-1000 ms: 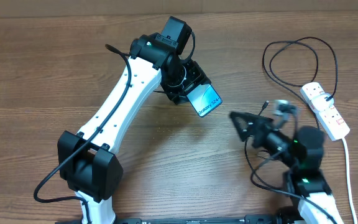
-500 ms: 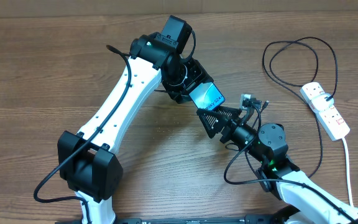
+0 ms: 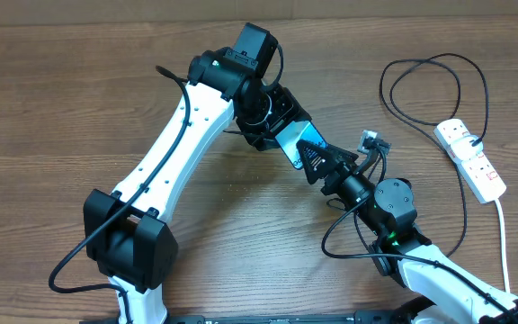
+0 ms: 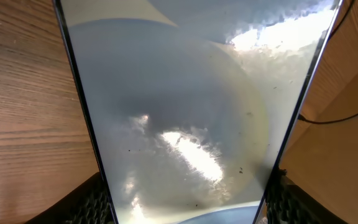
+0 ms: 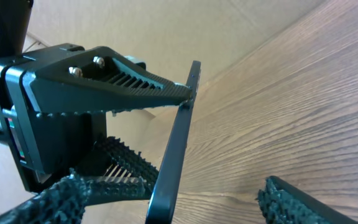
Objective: Plug charger to phone and switch on socket
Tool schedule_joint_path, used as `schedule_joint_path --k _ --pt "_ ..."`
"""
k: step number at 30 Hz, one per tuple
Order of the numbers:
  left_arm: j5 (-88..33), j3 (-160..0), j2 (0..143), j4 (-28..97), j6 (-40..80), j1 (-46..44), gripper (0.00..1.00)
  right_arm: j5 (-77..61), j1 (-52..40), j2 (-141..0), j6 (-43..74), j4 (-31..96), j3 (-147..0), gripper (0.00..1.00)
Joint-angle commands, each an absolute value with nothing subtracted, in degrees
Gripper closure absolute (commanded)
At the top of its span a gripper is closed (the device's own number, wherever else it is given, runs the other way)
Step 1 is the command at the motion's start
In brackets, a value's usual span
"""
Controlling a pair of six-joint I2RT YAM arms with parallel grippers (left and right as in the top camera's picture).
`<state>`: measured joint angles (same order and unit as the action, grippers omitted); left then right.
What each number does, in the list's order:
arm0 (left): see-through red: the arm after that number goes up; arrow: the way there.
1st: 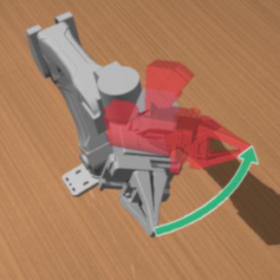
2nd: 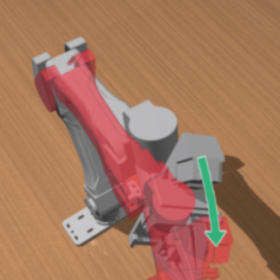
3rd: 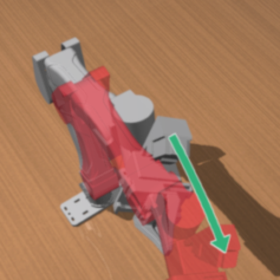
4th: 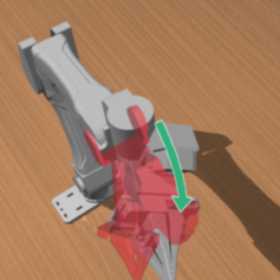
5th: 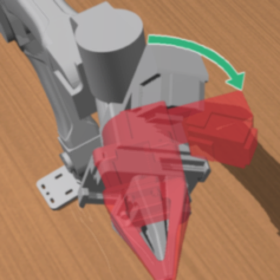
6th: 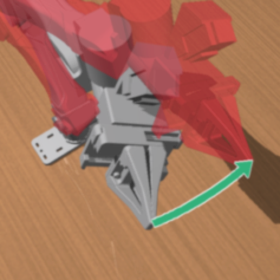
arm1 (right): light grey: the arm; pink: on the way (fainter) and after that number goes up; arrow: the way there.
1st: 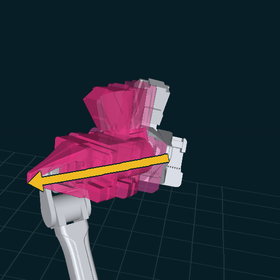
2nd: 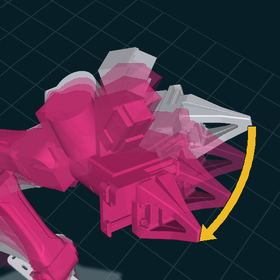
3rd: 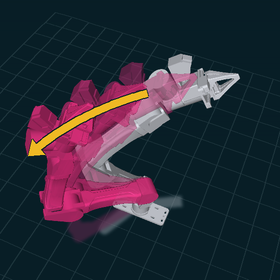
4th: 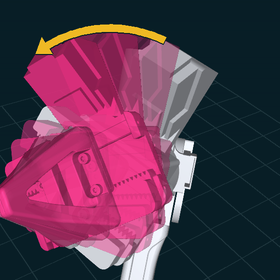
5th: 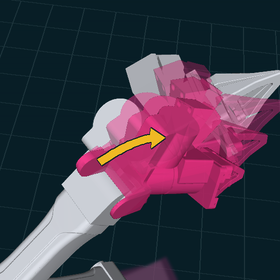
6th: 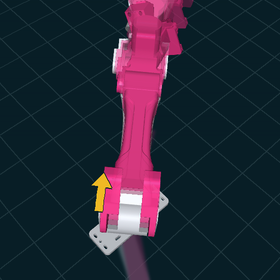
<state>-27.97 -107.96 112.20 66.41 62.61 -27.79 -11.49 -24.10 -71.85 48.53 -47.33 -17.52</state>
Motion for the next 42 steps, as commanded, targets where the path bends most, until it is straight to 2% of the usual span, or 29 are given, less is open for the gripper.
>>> schedule_joint_path --k 1,7,18,28,42 --pt "-30.06 -108.12 112.18 66.37 61.17 -28.93 0.63 -10.28 -24.32 -72.14 49.32 -47.51 -18.9 0.15" --pt "-29.63 -108.12 112.18 66.17 60.4 -30.41 0.63 -10.57 -24.32 -72.14 49.32 -47.48 -19.79 0.21" --pt "-28.49 -108.12 112.18 65.39 60.42 -32.32 0.63 -12.58 -24.43 -72.14 49.56 -46.39 -19.79 0.46" --pt "-26.83 -108.12 112.18 64.47 60.42 -34.85 0.62 -13.37 -24.43 -72.14 49.54 -46.39 -19.79 0.53" --pt "-26.59 -108.12 112.18 64.47 60.42 -35.33 0.62 -14.72 -24.43 -72.14 49.54 -46.17 -19.79 0.71"
